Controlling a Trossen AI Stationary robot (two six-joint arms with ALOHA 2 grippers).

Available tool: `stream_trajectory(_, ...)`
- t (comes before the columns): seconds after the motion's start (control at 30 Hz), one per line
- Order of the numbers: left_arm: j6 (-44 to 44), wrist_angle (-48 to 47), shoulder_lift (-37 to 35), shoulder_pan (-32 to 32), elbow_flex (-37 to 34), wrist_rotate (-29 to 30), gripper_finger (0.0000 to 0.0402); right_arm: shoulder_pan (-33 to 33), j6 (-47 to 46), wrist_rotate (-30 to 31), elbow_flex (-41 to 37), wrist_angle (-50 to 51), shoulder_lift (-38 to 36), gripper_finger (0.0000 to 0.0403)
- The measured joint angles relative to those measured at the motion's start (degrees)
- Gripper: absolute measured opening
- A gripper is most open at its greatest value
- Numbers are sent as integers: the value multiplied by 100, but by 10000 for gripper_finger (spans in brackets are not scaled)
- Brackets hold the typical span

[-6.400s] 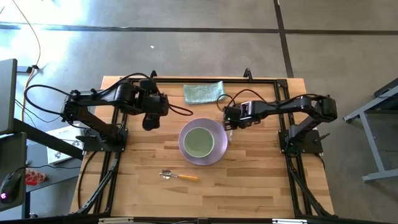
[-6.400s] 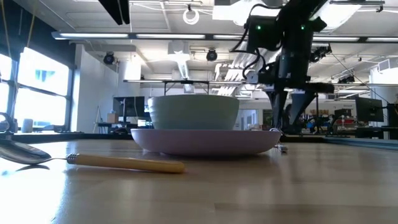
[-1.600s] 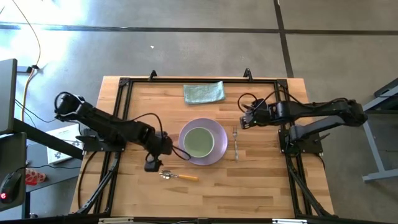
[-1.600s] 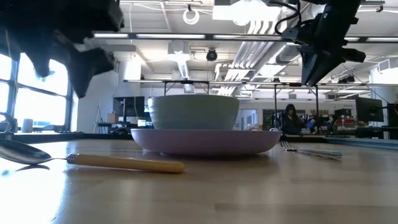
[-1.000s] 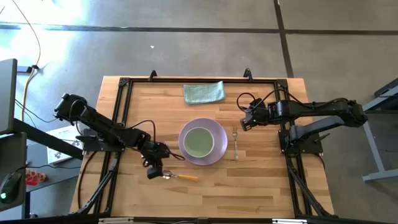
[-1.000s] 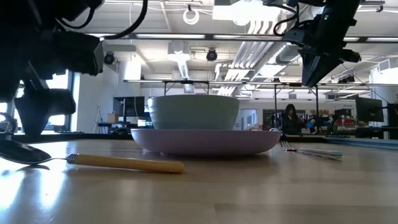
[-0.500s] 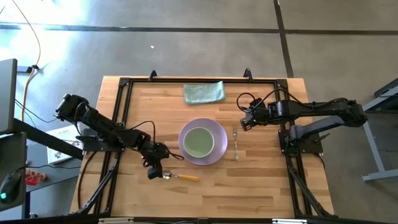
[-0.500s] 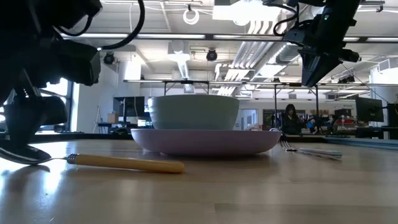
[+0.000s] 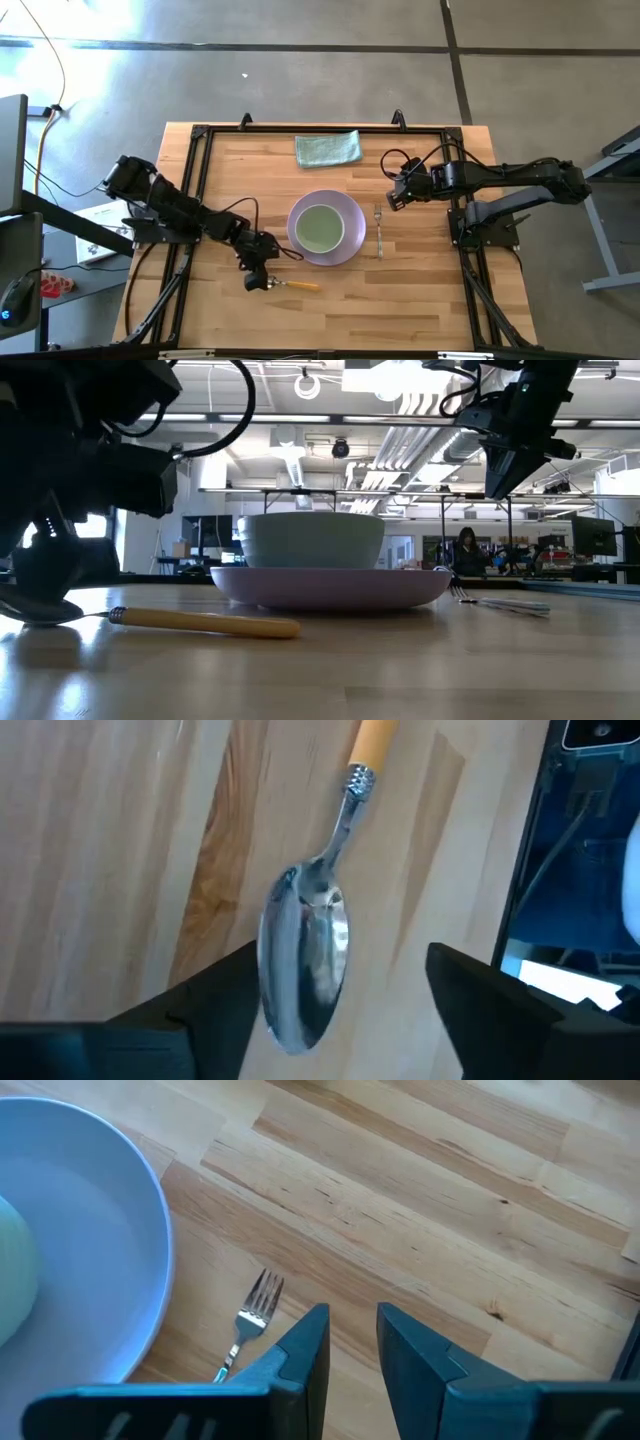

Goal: Set table place
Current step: Put the yellow spoon into the green bowl

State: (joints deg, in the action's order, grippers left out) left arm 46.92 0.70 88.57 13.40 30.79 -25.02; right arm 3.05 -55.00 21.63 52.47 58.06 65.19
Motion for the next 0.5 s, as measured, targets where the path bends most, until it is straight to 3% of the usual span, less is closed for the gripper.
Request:
stream_trajectory(0.17, 40, -32, 47, 0, -4, 81, 187, 0, 2, 45, 0, 35, 2, 79)
stream_trajectory(0.37, 134, -108, 65, 11, -22, 377, 28, 0, 2, 78, 0, 42, 2, 79)
stream_trajectory(0.5, 157, -69, 68, 24, -22, 459, 17, 0, 2, 78, 0, 42, 2, 79)
